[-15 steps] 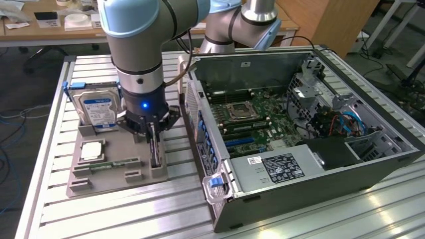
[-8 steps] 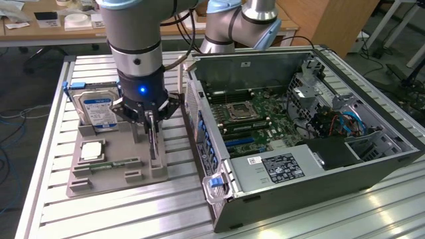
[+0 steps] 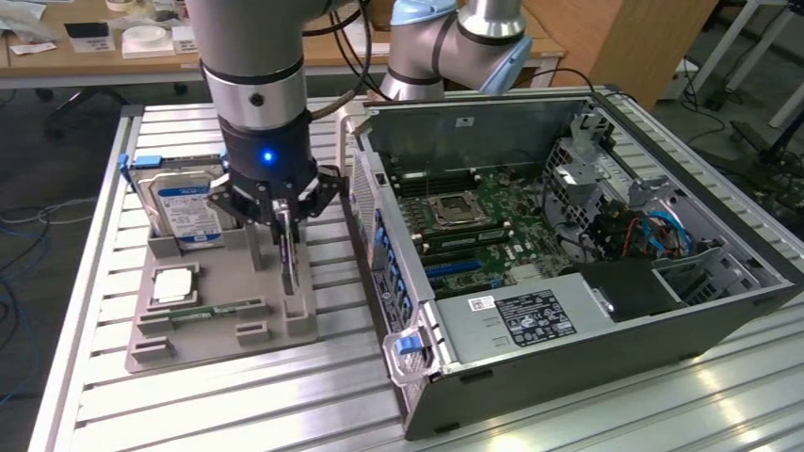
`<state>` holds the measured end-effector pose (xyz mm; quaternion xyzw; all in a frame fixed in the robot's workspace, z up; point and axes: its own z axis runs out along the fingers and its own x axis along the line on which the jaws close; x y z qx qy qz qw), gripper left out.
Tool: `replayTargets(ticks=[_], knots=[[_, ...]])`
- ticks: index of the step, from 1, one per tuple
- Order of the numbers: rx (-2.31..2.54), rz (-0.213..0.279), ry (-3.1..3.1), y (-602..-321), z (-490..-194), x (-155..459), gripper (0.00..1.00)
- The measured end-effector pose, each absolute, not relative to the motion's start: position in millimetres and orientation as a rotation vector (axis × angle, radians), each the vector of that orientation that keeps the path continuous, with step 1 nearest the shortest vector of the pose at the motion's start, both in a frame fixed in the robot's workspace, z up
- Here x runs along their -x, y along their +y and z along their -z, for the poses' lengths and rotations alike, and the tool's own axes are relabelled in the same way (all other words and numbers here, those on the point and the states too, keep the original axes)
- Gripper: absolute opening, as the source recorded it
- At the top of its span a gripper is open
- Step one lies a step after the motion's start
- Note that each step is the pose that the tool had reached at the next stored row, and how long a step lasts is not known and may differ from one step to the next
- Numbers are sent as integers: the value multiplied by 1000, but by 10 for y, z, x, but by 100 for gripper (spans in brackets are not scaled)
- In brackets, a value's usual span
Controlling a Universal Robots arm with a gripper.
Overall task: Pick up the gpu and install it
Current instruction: 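Pick up the gpu and move the gpu toward the slot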
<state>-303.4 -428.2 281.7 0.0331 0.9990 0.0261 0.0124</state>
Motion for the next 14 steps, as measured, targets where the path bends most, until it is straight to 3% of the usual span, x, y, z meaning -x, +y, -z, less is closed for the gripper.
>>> replayTargets(ticks=[14], knots=[[-103, -84, 3114, -4281, -3009, 3034, 27]])
